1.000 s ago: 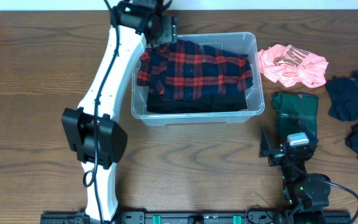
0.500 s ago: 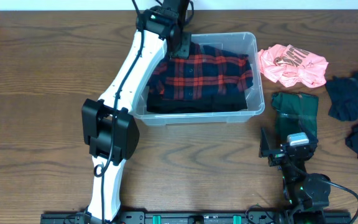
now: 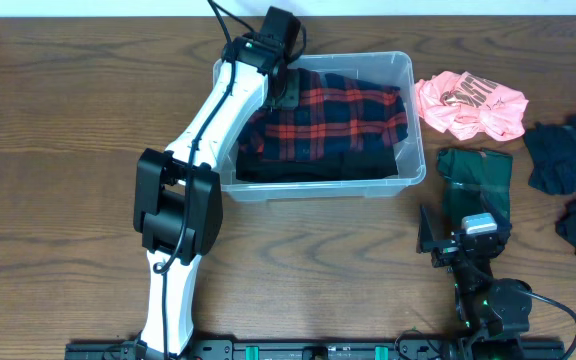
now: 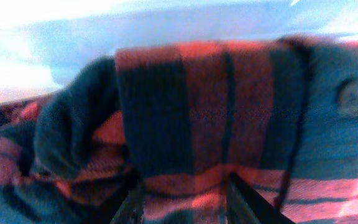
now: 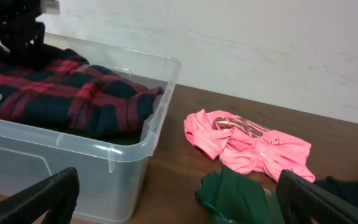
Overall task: Pack container
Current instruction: 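Withdraw the left arm up and to the left of the bin, then reach the right gripper to the pink t-shirt and grasp it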
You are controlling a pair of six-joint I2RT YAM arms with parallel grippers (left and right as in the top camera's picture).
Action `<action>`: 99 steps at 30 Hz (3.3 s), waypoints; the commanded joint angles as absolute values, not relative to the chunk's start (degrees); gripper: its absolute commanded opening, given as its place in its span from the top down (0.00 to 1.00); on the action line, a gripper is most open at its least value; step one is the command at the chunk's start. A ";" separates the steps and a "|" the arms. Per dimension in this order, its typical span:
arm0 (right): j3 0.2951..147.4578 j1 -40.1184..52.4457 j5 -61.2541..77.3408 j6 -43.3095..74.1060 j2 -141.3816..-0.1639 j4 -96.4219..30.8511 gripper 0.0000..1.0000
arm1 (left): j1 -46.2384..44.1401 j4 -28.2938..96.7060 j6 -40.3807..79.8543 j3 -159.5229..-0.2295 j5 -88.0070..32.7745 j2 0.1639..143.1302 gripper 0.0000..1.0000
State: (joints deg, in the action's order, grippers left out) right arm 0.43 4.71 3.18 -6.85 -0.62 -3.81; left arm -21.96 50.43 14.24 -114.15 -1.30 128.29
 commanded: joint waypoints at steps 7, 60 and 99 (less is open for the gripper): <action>0.32 3.68 3.22 -6.04 -0.27 -4.05 0.01 | -21.78 51.57 16.82 -114.63 -1.65 127.46 0.57; 37.06 3.66 4.47 -7.33 -30.33 -15.29 0.01 | 4.01 72.10 5.56 -115.74 -1.06 99.00 0.02; 82.06 -13.63 10.96 0.43 -84.31 -49.63 0.01 | 4.01 75.16 5.58 -115.72 -1.06 99.00 0.02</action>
State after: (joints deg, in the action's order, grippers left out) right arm 80.79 -11.57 11.53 -0.75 -82.41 -49.89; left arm 3.75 74.85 6.09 -115.94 -1.30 98.80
